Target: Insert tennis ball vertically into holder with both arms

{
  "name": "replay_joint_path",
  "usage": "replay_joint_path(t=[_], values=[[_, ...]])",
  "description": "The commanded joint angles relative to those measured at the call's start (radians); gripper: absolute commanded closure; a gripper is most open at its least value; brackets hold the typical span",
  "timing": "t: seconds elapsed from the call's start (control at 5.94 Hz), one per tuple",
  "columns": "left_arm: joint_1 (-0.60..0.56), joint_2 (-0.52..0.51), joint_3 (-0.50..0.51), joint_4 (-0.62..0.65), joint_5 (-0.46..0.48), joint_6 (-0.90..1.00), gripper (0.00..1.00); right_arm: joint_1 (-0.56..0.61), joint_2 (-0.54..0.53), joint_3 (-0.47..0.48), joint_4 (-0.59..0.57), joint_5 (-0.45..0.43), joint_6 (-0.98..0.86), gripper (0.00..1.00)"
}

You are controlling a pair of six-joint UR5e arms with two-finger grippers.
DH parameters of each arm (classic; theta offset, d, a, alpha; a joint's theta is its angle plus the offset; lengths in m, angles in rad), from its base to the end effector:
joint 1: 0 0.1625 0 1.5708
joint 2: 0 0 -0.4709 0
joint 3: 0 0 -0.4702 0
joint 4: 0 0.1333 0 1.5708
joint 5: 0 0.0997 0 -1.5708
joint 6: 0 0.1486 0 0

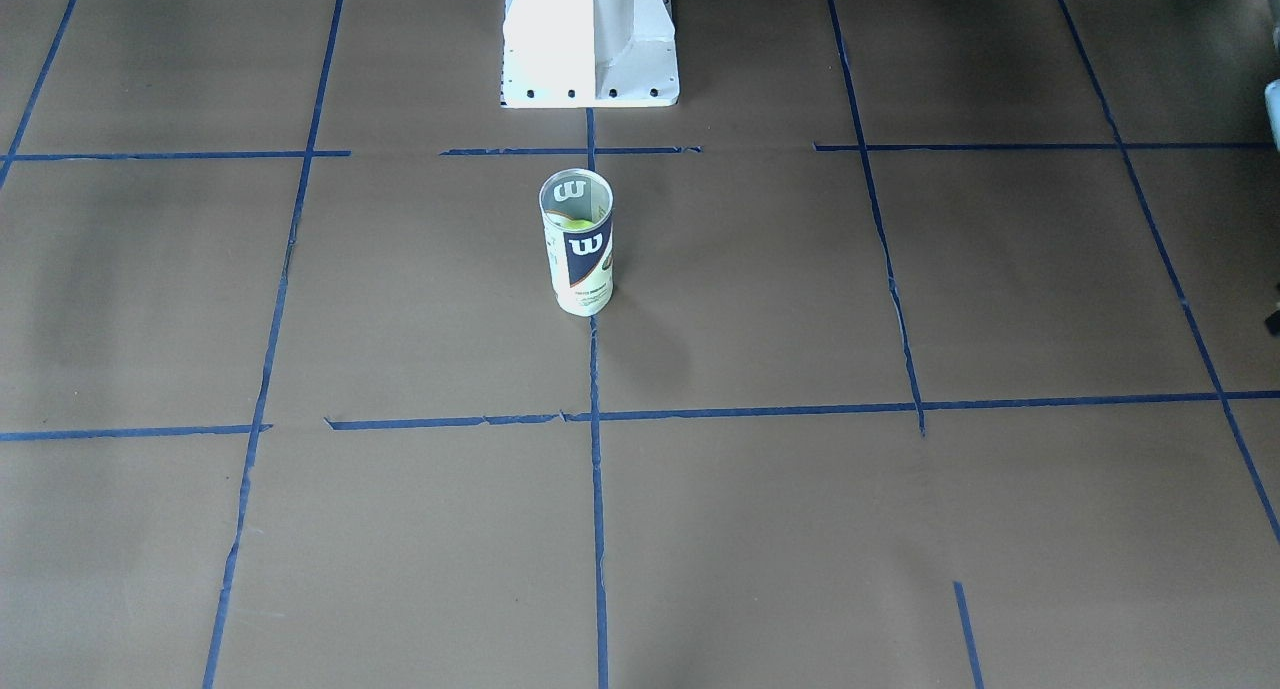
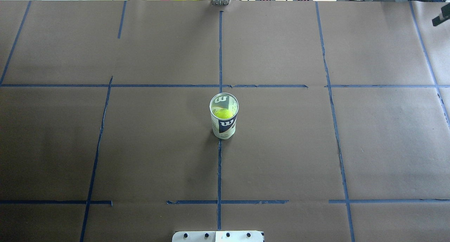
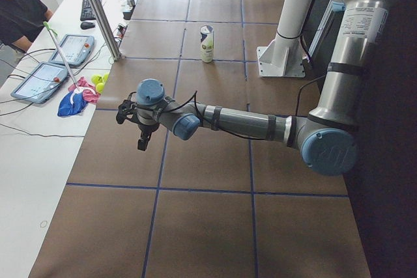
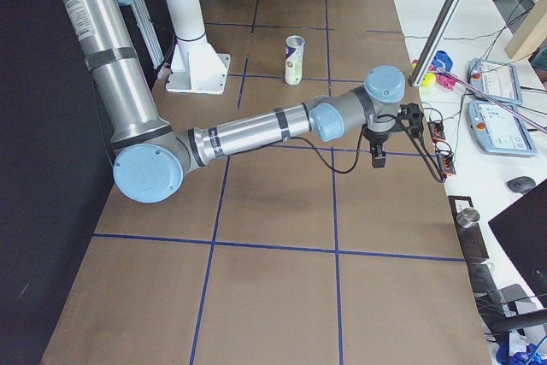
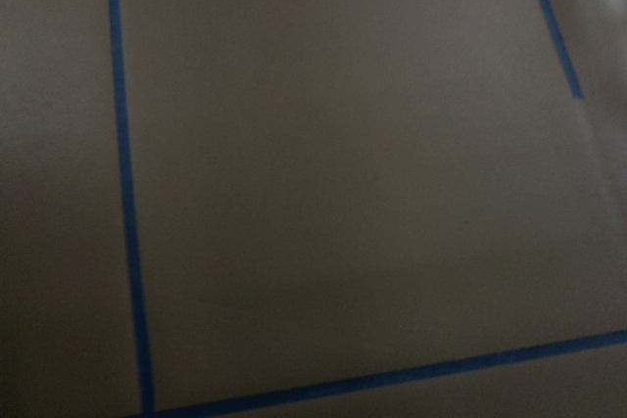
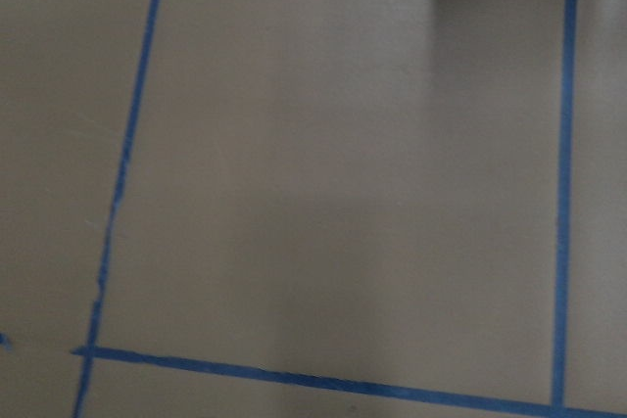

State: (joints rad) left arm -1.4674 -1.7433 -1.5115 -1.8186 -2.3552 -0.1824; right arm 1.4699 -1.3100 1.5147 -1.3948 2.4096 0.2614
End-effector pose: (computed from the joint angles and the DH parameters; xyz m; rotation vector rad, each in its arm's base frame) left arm 0.0418 -0.6777 0.6365 0.2281 0.8159 0.0673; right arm -0.0490 -0.7099 0.5771 0.2027 -0.8783 -0.0101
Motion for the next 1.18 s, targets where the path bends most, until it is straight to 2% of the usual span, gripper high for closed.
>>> replay_joint_path(t=[0.0, 0.17, 0.51, 0.67, 0.84, 1.01], values=[[-0.060, 0.010, -0.009, 0.131, -0.072, 0.076, 0.00, 0.010, -0.130, -0.028, -0.001, -0.067, -0.219, 0.01], [-0.074, 0.084, -0.062, 0.149, -0.064, 0.070, 0.00, 0.021, -0.171, -0.021, -0.001, -0.069, -0.249, 0.01], [-0.080, 0.105, -0.049, 0.156, -0.012, 0.064, 0.00, 0.024, -0.221, -0.016, 0.008, -0.063, -0.252, 0.01], [-0.070, 0.111, -0.050, 0.215, -0.007, 0.067, 0.00, 0.035, -0.245, -0.011, 0.011, -0.070, -0.252, 0.00], [-0.071, 0.113, -0.047, 0.226, 0.023, 0.257, 0.00, 0.040, -0.245, -0.013, 0.008, -0.072, -0.252, 0.00], [-0.080, 0.126, -0.047, 0.275, 0.036, 0.321, 0.00, 0.040, -0.245, -0.013, 0.007, -0.072, -0.252, 0.00]])
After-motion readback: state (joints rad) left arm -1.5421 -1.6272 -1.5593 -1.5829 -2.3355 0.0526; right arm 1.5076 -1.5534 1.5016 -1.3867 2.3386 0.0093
